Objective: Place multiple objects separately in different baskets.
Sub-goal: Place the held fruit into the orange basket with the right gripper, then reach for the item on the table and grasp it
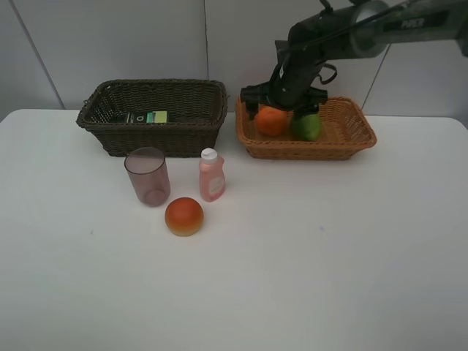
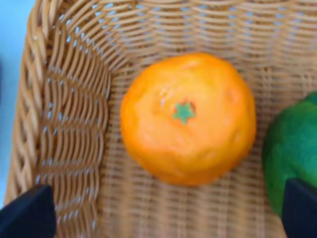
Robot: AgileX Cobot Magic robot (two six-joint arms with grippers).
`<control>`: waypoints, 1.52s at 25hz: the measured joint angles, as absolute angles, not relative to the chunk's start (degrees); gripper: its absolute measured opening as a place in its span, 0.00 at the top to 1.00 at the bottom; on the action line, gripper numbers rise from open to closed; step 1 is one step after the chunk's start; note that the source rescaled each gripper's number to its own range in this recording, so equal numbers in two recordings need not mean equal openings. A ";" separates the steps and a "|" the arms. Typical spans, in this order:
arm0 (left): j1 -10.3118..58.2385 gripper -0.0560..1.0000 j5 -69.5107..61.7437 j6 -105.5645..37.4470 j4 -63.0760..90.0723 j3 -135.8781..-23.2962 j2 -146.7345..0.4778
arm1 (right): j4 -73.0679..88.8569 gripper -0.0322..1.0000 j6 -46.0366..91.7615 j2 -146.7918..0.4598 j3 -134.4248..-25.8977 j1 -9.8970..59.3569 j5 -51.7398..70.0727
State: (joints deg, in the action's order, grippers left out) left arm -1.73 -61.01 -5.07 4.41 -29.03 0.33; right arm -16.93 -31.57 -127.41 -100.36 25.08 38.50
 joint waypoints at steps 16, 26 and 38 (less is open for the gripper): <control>-1.73 0.00 -61.01 -5.07 4.41 -29.03 0.33 | -6.25 0.00 -16.90 -102.63 -74.29 10.13 46.62; -1.73 0.00 -61.01 -5.07 4.41 -29.03 0.33 | -6.58 0.00 -11.39 -69.54 -60.42 6.58 50.84; -1.73 0.00 -61.01 -5.07 4.41 -29.03 0.33 | -9.02 0.00 -11.06 -38.79 -47.66 6.58 54.80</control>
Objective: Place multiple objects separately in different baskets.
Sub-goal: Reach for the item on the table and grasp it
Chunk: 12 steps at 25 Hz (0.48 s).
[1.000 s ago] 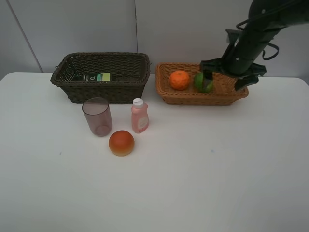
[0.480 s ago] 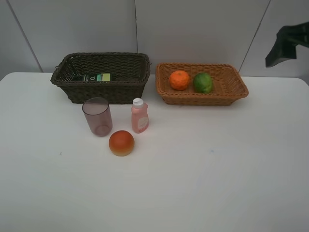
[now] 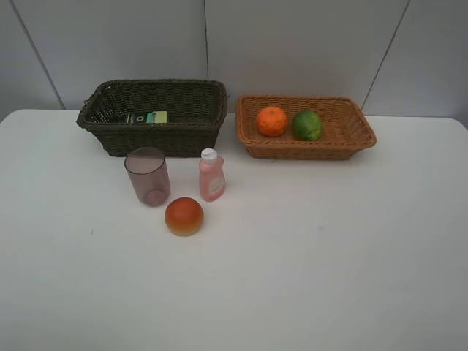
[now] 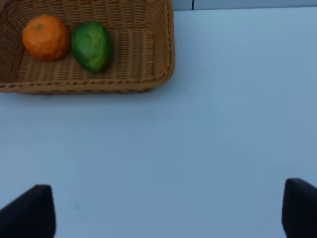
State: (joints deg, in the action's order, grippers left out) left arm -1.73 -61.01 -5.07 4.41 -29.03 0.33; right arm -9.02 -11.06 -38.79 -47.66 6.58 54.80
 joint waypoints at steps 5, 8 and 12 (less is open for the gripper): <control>-1.73 0.00 -61.01 -5.07 4.41 -29.03 0.33 | -9.02 0.00 -11.04 -26.56 -42.09 6.58 54.97; -1.73 0.00 -61.01 -5.07 4.41 -29.03 0.33 | -8.75 0.00 -11.04 -20.18 -39.59 6.58 55.13; -1.73 0.00 -61.01 -5.07 4.41 -29.03 0.33 | -6.80 0.00 -11.04 -11.85 -36.88 6.58 55.52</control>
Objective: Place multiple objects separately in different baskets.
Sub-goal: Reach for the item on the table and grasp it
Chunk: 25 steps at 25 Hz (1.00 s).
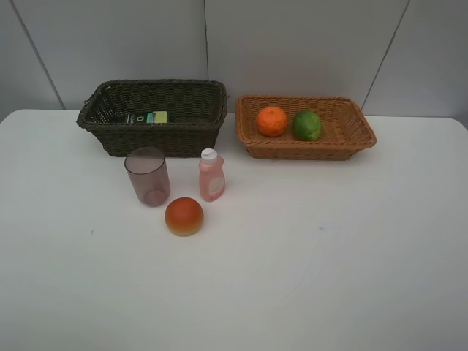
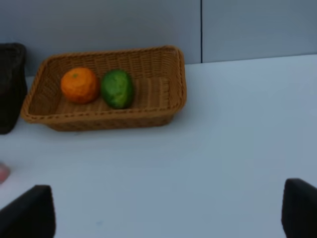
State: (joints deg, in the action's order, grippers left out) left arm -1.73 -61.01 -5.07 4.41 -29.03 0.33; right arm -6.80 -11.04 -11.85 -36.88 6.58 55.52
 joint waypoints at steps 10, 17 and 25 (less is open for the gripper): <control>-1.73 0.00 -61.01 -5.07 4.41 -29.03 0.33 | -5.11 0.00 -11.04 0.18 -30.37 6.58 60.68; -1.73 0.00 -61.01 -5.07 4.41 -29.03 0.33 | -5.52 0.00 -11.04 0.23 -30.09 6.58 60.80; -1.73 0.00 -61.01 -5.07 4.41 -29.03 0.33 | -6.71 0.00 -9.57 0.23 -30.09 6.58 60.80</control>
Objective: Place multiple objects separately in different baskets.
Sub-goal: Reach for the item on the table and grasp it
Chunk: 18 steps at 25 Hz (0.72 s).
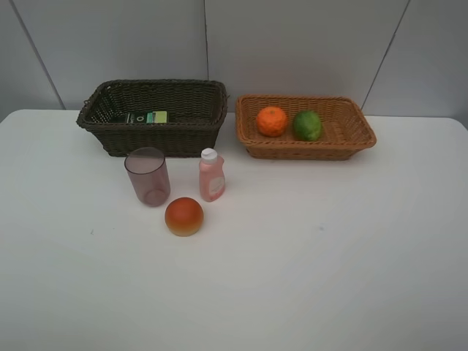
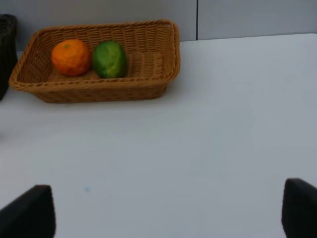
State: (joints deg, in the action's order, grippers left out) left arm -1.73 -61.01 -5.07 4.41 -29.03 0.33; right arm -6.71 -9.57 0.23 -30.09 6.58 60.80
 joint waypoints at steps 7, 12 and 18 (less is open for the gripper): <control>-1.73 0.00 -61.01 -5.07 4.41 -29.03 0.33 | -7.75 0.00 -9.43 0.23 -30.09 6.58 60.80; -1.73 0.00 -61.01 -5.07 4.41 -29.03 0.33 | -7.90 0.00 -9.38 0.23 -30.09 6.58 60.80; -1.73 0.00 -61.01 -5.07 4.41 -29.03 0.33 | -7.90 0.00 -8.31 0.23 -30.09 6.58 60.80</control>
State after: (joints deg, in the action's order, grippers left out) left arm -1.73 -61.01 -5.07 4.41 -29.03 0.33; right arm -7.90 -8.31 0.23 -30.09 6.58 60.80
